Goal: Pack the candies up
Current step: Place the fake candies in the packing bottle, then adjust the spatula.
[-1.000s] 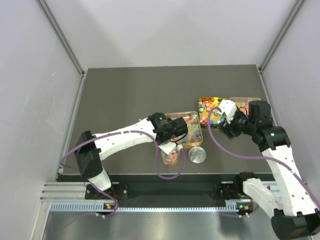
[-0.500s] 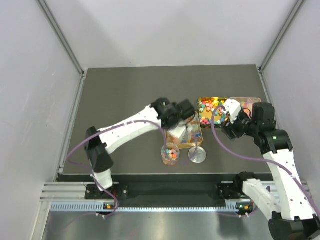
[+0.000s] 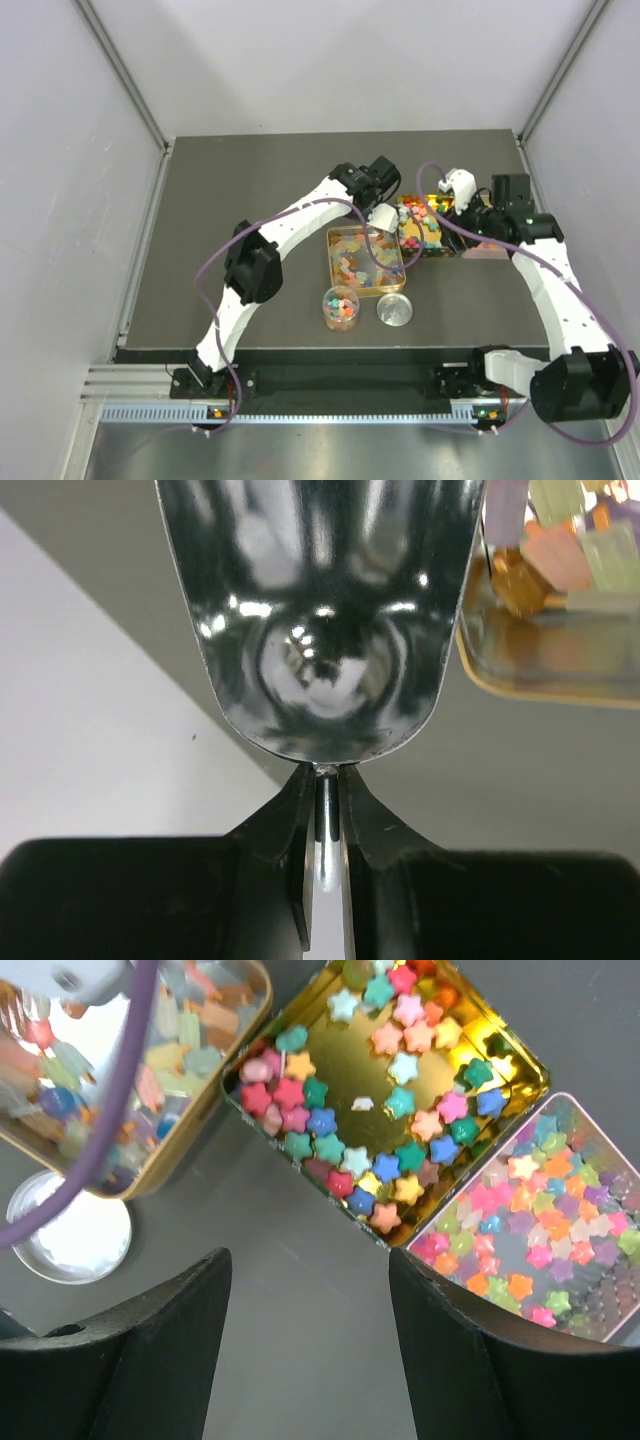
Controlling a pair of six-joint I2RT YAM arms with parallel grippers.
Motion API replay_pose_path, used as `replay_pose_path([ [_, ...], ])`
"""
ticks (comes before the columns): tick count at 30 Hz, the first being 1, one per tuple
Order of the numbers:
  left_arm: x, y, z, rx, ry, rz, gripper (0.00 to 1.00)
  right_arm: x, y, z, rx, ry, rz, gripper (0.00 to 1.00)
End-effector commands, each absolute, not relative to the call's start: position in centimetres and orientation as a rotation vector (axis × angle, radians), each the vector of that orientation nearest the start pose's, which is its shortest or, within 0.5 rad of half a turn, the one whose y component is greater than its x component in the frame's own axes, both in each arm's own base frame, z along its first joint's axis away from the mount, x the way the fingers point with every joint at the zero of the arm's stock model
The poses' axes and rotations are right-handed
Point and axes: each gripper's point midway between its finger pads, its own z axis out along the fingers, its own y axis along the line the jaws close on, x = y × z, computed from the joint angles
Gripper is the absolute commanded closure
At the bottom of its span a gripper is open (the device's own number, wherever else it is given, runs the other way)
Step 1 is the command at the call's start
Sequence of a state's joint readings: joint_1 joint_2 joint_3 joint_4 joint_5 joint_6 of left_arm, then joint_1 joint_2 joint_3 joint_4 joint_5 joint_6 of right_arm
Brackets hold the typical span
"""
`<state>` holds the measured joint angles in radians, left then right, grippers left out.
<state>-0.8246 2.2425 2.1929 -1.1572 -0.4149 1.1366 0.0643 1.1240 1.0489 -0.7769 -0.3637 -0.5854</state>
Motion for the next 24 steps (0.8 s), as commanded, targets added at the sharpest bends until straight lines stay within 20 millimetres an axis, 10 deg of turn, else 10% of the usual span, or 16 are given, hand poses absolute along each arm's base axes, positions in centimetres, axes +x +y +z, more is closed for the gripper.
replay_pose_path([
  [1, 43.9, -31.2, 18.5, -2.821, -2.149, -0.696, 1.0, 32.2, 7.8, 25.1, -0.777, 2.012, 0.35, 0.36],
  [12, 40.9, -30.8, 28.1, -3.0, -2.425, -0.267, 1.0, 38.6, 12.2, 24.3, -0.638, 2.032, 0.759, 0.36],
  [18, 39.0, -31.4, 26.9, -2.972, -2.419, -0.084, 1.0, 41.4, 14.2, 27.0, -0.677, 1.951, 0.837, 0.36],
  [24, 39.5, -32.0, 25.0, -2.927, -2.431, -0.076, 1.0, 40.2, 17.0, 30.4, -0.758, 1.846, 0.947, 0.37],
])
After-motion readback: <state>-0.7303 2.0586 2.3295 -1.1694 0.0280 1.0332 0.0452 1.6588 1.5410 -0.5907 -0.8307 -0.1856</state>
